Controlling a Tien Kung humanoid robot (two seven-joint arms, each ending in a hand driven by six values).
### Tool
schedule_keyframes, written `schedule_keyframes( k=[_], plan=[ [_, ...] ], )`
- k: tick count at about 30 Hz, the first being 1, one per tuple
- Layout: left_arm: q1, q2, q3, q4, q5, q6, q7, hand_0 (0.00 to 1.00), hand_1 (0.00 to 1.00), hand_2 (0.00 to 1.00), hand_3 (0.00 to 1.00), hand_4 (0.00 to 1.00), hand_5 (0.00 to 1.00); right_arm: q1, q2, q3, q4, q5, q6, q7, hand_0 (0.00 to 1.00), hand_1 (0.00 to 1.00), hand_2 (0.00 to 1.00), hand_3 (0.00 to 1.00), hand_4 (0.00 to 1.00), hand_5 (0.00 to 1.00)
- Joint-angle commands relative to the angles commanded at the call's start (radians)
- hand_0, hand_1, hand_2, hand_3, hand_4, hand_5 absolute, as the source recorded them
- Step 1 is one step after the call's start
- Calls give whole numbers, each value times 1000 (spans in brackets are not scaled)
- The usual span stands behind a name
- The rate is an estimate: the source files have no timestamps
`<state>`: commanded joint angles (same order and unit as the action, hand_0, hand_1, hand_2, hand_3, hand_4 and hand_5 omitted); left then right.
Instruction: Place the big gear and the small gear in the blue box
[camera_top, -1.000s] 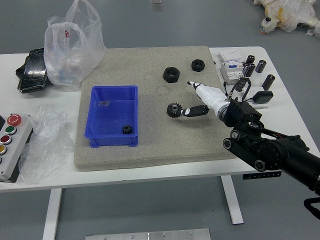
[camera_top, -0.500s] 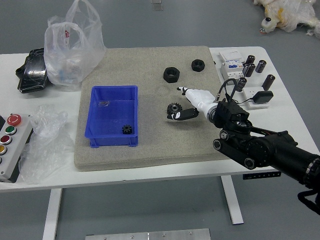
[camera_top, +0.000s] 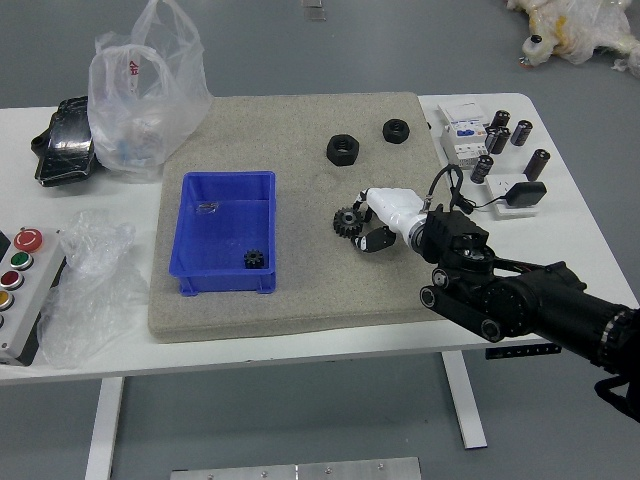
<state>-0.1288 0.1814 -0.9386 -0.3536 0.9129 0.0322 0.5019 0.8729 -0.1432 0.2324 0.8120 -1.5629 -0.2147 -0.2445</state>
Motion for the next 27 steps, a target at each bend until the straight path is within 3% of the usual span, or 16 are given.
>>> schedule_keyframes(
  k=[10, 17, 27],
  plan=[
    [0, 0, -1, 0, 2, 2, -2, 854, 874, 864, 976, 833, 765, 5, 8, 10, 35, 30, -60, 38, 432, 565, 395, 478, 420, 13],
    [5, 0, -4, -1, 5, 3, 1, 853, 873, 864, 976, 832, 763, 16, -8, 47, 89, 17, -70, 41, 428, 564, 388, 468, 403, 25],
    [5, 2, -8, -2, 9, 3, 3, 853, 873, 863, 975, 826, 779, 104, -6, 27, 223, -61, -55, 23, 425, 566, 399, 473, 422, 6]
  ],
)
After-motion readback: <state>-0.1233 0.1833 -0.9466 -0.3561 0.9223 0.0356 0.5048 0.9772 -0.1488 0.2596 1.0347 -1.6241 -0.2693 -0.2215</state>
